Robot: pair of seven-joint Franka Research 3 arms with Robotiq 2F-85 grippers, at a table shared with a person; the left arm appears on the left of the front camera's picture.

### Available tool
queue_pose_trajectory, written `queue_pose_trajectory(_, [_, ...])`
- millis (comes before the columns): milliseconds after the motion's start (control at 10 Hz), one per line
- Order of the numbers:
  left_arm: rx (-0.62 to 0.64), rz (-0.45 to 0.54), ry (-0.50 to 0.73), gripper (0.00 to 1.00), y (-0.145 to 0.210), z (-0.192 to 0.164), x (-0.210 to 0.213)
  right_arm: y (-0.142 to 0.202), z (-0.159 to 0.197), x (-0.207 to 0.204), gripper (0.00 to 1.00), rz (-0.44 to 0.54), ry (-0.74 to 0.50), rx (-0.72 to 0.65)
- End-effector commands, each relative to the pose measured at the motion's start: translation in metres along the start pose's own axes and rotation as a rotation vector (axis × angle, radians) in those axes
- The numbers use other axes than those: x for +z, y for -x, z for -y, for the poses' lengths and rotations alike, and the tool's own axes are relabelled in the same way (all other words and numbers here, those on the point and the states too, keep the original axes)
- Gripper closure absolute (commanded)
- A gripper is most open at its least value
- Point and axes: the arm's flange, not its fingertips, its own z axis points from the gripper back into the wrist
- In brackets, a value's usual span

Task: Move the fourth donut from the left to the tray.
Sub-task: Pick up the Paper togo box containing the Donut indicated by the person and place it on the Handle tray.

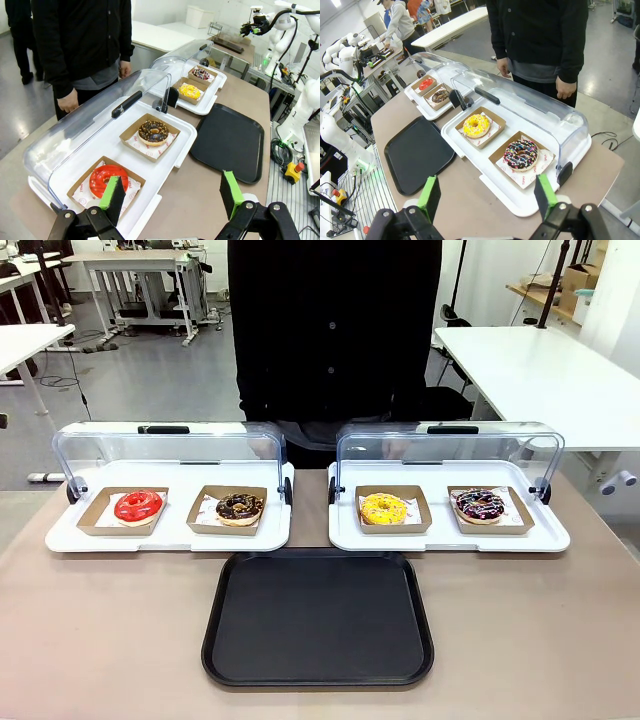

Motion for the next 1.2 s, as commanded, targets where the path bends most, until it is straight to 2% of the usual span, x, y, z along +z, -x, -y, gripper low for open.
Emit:
queue_pose_trajectory(0, [0.005,-0.002,0.012,0.0,-0.0018,-0.0003,0.0021,-0.0016,0.0013,-0.0014,0.0,0.031,-0.003,0.027])
queue_pose_trajectory(1100, [0.005,-0.002,0.012,0.0,-0.0018,-0.0003,0.0021,-0.0016,0.0013,-0.0014,0.0,0.031,-0.003,0.027])
